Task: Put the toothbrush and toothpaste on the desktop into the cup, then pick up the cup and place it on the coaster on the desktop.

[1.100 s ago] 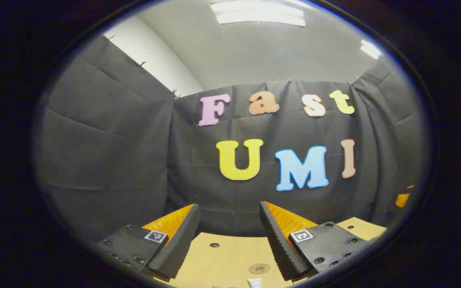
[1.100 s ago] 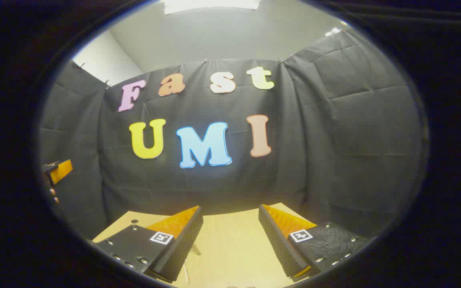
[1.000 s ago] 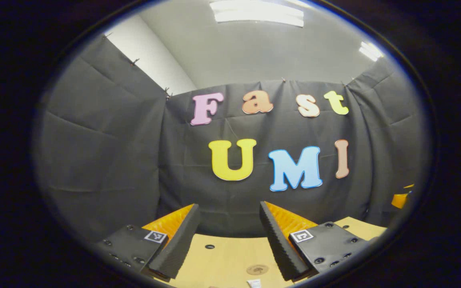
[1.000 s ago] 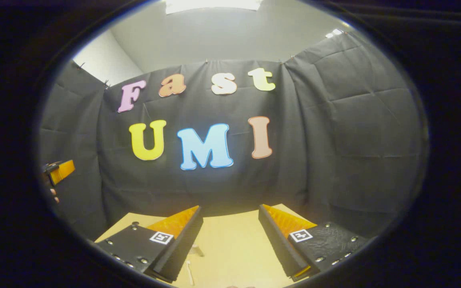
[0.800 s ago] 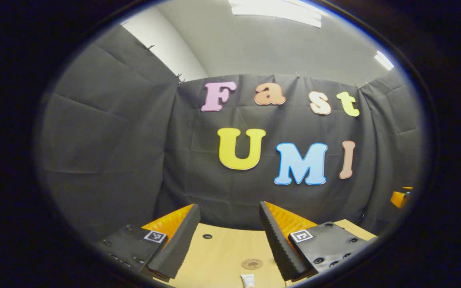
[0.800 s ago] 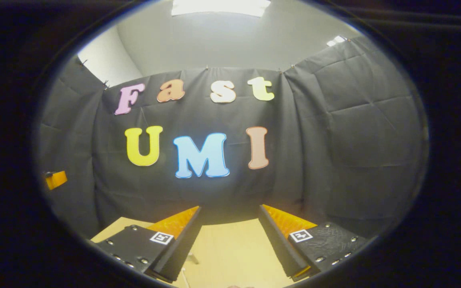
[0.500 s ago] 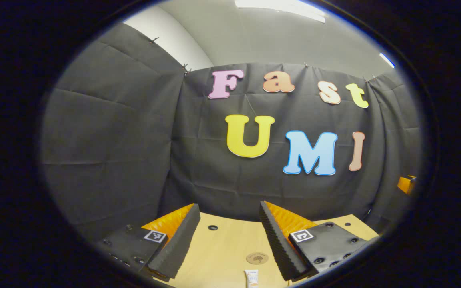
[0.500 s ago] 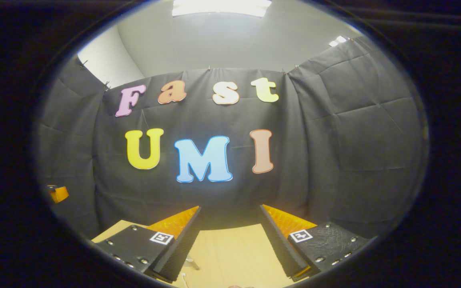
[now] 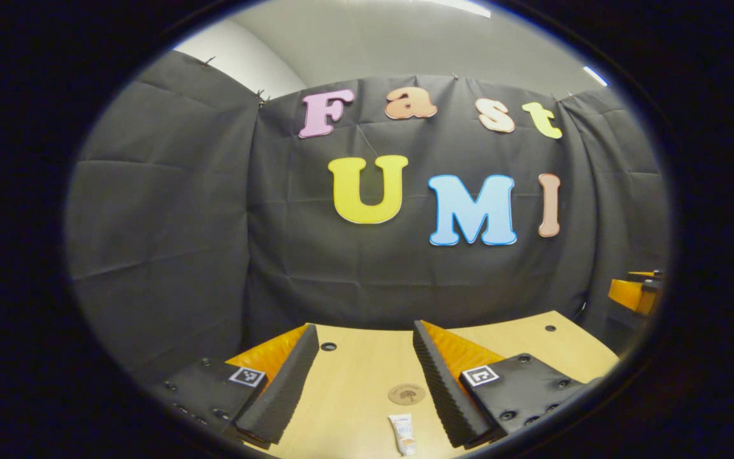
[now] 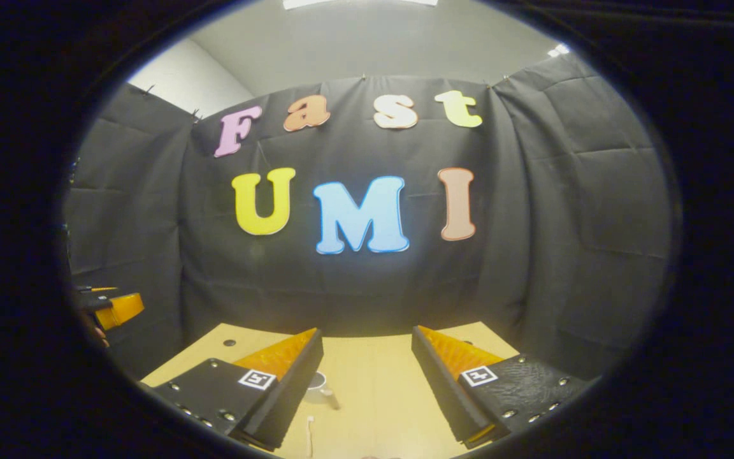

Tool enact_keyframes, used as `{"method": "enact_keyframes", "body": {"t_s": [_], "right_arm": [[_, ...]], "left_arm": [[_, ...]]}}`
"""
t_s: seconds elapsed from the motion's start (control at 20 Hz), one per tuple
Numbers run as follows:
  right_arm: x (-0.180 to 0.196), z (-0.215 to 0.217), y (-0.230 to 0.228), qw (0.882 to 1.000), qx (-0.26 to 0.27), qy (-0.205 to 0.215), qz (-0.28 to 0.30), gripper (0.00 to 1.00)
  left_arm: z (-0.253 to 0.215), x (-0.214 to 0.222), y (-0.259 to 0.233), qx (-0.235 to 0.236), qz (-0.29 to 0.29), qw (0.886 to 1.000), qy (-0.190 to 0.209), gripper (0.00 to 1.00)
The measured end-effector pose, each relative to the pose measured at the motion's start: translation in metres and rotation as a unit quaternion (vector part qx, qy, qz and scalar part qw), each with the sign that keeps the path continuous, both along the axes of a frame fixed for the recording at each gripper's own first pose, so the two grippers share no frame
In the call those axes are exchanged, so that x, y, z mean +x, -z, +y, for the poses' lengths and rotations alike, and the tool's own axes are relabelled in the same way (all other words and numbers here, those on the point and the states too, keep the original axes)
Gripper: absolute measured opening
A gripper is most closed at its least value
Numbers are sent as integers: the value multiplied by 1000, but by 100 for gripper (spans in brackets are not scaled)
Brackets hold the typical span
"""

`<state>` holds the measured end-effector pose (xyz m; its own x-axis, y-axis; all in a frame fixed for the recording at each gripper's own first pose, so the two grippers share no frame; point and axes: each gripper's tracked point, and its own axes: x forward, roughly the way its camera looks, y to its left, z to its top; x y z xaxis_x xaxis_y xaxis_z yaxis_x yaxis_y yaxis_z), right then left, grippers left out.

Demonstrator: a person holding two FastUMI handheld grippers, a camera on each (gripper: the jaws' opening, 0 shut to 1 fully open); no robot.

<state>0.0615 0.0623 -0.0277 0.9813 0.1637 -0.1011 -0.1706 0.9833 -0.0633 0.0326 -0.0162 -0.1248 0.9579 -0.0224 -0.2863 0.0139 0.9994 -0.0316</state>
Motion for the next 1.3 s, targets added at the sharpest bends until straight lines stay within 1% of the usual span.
{"method": "enact_keyframes", "body": {"t_s": [0.15, 0.2, 0.25, 0.3, 0.35, 0.45, 0.55, 0.7, 0.75, 0.8, 0.85, 0.95, 1.0, 1.05, 1.1, 1.2, 1.25, 1.3], "right_arm": [[1, 14, 20, 999, -12, -22, 27, 90], [1, 18, 32, 998, -18, -29, 45, 89], [2, 22, 46, 996, -32, -37, 73, 90], [2, 28, 66, 993, -48, -45, 100, 90], [2, 32, 82, 988, -64, -54, 130, 90], [-2, 44, 109, 979, -76, -75, 175, 90], [-5, 54, 137, 968, -81, -86, 223, 90], [-13, 65, 179, 945, -88, -95, 300, 90], [-14, 69, 191, 938, -91, -98, 321, 90], [-17, 73, 203, 931, -91, -99, 338, 90], [-16, 75, 213, 925, -90, -100, 355, 90], [-18, 78, 230, 915, -87, -96, 383, 90], [-19, 81, 242, 907, -88, -95, 401, 90], [-19, 83, 253, 899, -86, -93, 420, 92], [-19, 86, 264, 890, -85, -94, 438, 92], [-19, 92, 280, 877, -82, -91, 464, 93], [-19, 93, 287, 873, -84, -89, 473, 93], [-17, 92, 299, 868, -90, -86, 481, 93]], "left_arm": [[-16, 1, 26, -3, 28, 999, 22, 96], [-23, 2, 38, -2, 46, 998, 34, 99], [-32, 2, 56, 0, 67, 997, 45, 99], [-38, 2, 74, 4, 90, 994, 56, 96], [-44, 1, 92, 6, 111, 991, 69, 96], [-58, -2, 121, 10, 148, 985, 89, 96], [-71, -8, 151, 14, 186, 977, 108, 96], [-83, -19, 195, 24, 235, 963, 128, 96], [-86, -21, 207, 23, 251, 959, 129, 100], [-88, -24, 221, 18, 268, 954, 132, 100], [-89, -25, 235, 14, 287, 949, 131, 96], [-86, -36, 265, 3, 326, 937, 126, 96], [-83, -42, 282, -3, 348, 930, 120, 96], [-80, -48, 295, -10, 369, 922, 113, 100], [-78, -50, 308, -20, 389, 915, 108, 97], [-75, -55, 333, -36, 418, 903, 97, 97], [-73, -55, 343, -38, 427, 899, 91, 97], [-69, -55, 350, -37, 435, 896, 86, 93]]}}
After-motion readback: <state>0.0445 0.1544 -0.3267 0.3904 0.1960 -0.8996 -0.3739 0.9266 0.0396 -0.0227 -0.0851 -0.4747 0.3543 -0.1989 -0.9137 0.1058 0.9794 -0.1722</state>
